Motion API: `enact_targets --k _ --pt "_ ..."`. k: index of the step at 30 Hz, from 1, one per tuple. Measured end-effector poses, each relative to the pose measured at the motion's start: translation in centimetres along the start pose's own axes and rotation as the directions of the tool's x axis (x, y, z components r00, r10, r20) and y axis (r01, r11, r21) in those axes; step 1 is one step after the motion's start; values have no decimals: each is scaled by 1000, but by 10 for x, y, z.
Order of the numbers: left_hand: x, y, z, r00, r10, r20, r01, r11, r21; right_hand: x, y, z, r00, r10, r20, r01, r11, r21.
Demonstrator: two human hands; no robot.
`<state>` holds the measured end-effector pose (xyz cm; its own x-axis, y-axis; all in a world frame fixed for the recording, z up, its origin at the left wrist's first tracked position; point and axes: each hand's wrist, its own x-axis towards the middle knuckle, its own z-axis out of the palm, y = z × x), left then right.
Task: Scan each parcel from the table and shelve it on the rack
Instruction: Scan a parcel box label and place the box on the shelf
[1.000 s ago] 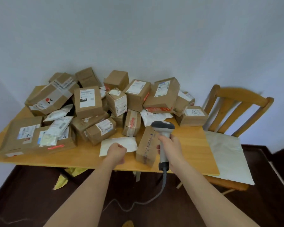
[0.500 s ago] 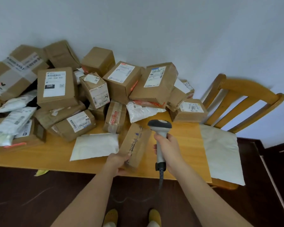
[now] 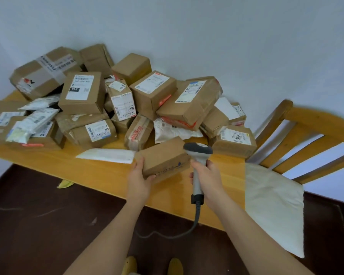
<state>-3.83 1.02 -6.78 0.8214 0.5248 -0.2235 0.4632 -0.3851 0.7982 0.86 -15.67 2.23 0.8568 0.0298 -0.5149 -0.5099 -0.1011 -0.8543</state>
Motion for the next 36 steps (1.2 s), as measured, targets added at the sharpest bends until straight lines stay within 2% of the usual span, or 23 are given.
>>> enact_targets --k 2,4,5,6,7,8,10,13,14,15,18,20,22,26,29,32,36 --pt "-3 -6 6 999 -14 50 13 1000 13 0 1 -6 1000 0 12 0 1000 11" --pt "-2 -11 9 970 -170 172 198 967 -160 0 3 -11 1000 4 15 -4 1000 9" --pt "-4 -8 10 919 -272 284 350 896 -273 0 4 -13 1000 5 10 -5 1000 3" --pt "-4 -8 11 837 -362 409 508 793 -336 0 5 -14 1000 4 2 -4 1000 -4" --pt "-3 -8 11 757 -425 496 624 698 -353 0 7 -16 1000 5 -6 -5 1000 -11" --pt "-2 -10 10 704 -468 534 685 645 -339 0 8 -16 1000 8 -13 -8 1000 -17" --pt "1 -13 9 676 -519 523 724 599 -342 2 10 -17 1000 15 -20 -16 999 -28" --pt "5 -12 6 674 -557 484 738 492 -461 5 11 -15 999 20 -34 -22 999 -33" --pt "6 -12 6 683 -565 462 727 466 -504 5 12 -14 999 19 -35 -21 999 -34" --pt "8 -12 6 702 -573 424 706 482 -519 6 11 -12 999 20 -33 -21 999 -35" --pt "11 -13 9 779 -548 303 626 689 -364 8 11 -6 999 27 -27 -28 999 -40" --pt "11 -13 14 806 -537 247 589 771 -245 8 11 -3 999 28 -18 -28 998 -48" --pt "13 -15 20 831 -517 206 550 820 -160 9 8 0 999 32 -3 -32 998 -54" --pt "12 -22 26 904 -404 142 422 895 -143 8 5 4 999 44 15 -42 997 -68" --pt "11 -22 27 952 -303 44 303 953 6 7 5 4 999 44 11 -44 997 -67" --pt "10 -14 34 983 -183 23 175 965 196 7 5 2 1000 28 2 -28 997 -71" --pt "5 -1 46 996 -33 87 -18 850 527 6 3 -1 999 37 -2 -37 996 -82"
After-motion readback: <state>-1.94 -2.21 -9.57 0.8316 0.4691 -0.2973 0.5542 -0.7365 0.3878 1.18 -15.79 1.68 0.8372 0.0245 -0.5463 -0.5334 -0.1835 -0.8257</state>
